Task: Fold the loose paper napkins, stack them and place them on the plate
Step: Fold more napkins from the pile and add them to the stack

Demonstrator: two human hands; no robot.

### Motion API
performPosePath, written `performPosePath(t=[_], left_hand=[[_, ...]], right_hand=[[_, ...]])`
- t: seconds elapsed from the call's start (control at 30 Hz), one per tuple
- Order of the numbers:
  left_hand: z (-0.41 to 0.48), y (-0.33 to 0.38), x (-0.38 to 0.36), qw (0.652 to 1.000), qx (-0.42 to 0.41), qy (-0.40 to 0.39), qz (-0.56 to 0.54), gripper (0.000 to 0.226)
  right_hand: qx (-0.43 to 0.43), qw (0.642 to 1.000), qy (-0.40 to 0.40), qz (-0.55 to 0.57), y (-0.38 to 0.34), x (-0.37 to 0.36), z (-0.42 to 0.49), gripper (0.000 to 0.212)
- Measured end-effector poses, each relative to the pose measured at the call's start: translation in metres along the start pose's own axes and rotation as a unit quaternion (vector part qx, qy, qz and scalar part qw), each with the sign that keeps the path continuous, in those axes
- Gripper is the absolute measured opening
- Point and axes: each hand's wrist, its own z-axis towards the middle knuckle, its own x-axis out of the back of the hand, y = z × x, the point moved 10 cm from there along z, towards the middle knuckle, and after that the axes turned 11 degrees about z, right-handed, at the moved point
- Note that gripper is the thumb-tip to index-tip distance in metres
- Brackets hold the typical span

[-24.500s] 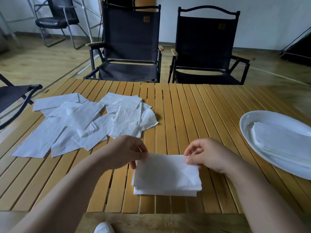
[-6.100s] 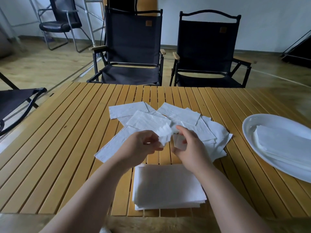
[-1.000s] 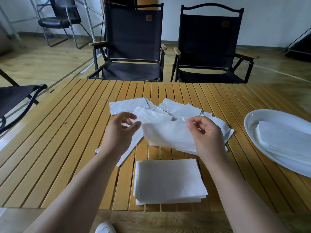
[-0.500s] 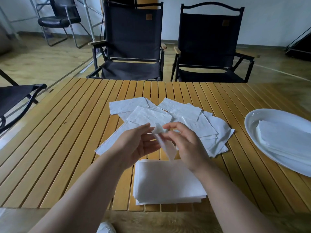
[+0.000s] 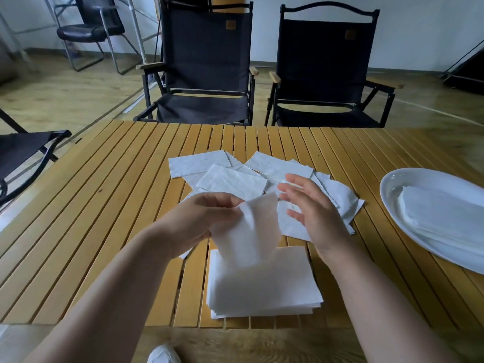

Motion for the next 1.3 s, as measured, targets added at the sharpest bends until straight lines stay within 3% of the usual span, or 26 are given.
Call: performPosePath(t=[0.1,0.17,0.27,0.47,0.53,0.63,0.73,0.87,1.3], left_hand=[[-0.004,-0.001,0.001,0.999,0.002,-0.033,0.015,0.008],[-0.005,-0.005,0.005,0.999,0.012,-0.031,0.028,0.011],[-0.005,-0.011,0.013,0.998,0.025,-0.010,0.054,0.010],[-0.011,-0.021,0.025,0.990,0.070,0.007,0.126,0.032],[-0.014,-0.022,0.025,0.986,0.078,0.005,0.147,0.030],[-0.017,-0.025,0.020,0.987,0.086,-0.004,0.138,0.015],[-0.024,-0.027,0.009,0.981,0.100,-0.054,0.155,0.015],[-0.028,-0.036,-0.001,0.962,0.124,-0.092,0.223,0.010],[-0.016,-0.049,0.001,0.910,0.122,-0.068,0.391,0.025]], right_hand=[[-0.109,0.990,-0.091,0.023,0.018,-0.016,-0.006,0.040],[-0.120,0.984,-0.129,0.027,0.018,-0.025,-0.012,0.032],[-0.077,0.990,-0.116,0.010,0.010,-0.022,-0.010,0.016],[-0.022,0.994,-0.081,-0.065,0.002,-0.007,-0.007,0.012],[-0.018,0.993,-0.080,-0.089,0.000,-0.003,-0.010,0.012],[-0.063,0.987,-0.108,-0.096,0.002,-0.001,-0.017,0.021],[-0.139,0.972,-0.151,-0.115,0.009,0.003,-0.029,0.026],[-0.183,0.940,-0.186,-0.220,0.022,0.010,-0.040,0.018],[-0.169,0.910,-0.154,-0.347,0.037,0.016,-0.030,0.020]])
